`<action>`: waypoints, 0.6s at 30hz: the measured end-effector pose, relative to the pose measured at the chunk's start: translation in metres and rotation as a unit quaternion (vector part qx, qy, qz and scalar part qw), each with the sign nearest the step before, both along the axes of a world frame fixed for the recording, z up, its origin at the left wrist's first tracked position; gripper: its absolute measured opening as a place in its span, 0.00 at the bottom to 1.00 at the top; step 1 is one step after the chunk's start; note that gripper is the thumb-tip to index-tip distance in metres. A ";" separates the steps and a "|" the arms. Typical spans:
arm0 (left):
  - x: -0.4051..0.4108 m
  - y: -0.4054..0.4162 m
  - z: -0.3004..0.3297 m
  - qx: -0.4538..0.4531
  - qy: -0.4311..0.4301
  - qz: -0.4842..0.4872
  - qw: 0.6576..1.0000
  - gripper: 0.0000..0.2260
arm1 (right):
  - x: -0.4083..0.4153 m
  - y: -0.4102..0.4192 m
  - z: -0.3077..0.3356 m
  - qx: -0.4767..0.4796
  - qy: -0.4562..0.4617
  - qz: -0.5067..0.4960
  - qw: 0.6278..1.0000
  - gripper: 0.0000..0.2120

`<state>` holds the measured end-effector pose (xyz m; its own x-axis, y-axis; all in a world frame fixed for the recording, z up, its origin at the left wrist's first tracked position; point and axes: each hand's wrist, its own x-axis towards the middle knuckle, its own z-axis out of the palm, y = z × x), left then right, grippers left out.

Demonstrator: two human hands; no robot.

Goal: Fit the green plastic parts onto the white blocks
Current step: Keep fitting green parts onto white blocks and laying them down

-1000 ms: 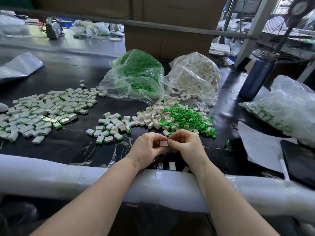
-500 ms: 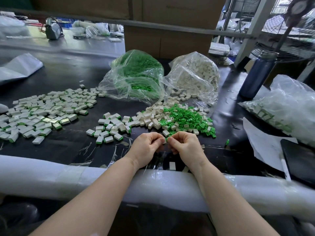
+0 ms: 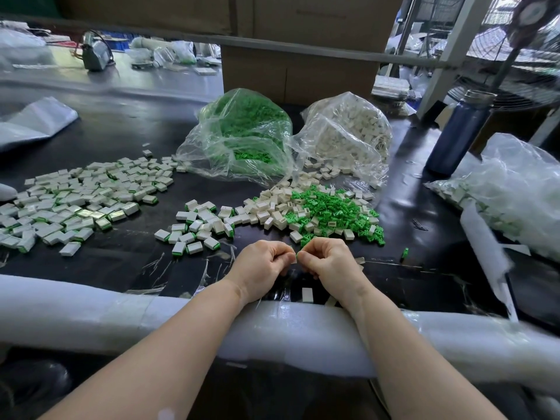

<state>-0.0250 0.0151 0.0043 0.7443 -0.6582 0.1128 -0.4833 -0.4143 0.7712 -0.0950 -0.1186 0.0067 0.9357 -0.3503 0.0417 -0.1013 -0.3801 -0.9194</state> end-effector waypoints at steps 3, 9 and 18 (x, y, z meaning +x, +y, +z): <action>0.001 0.000 -0.001 -0.017 0.002 0.001 1.000 0.06 | 0.001 0.001 -0.001 0.003 -0.010 -0.012 1.000 0.11; -0.001 -0.004 -0.002 -0.057 0.037 -0.007 0.998 0.04 | 0.003 0.002 -0.002 0.069 -0.056 -0.035 0.995 0.07; 0.000 -0.003 -0.002 -0.075 0.005 0.020 0.997 0.04 | 0.000 0.000 0.001 0.133 -0.082 -0.030 0.987 0.07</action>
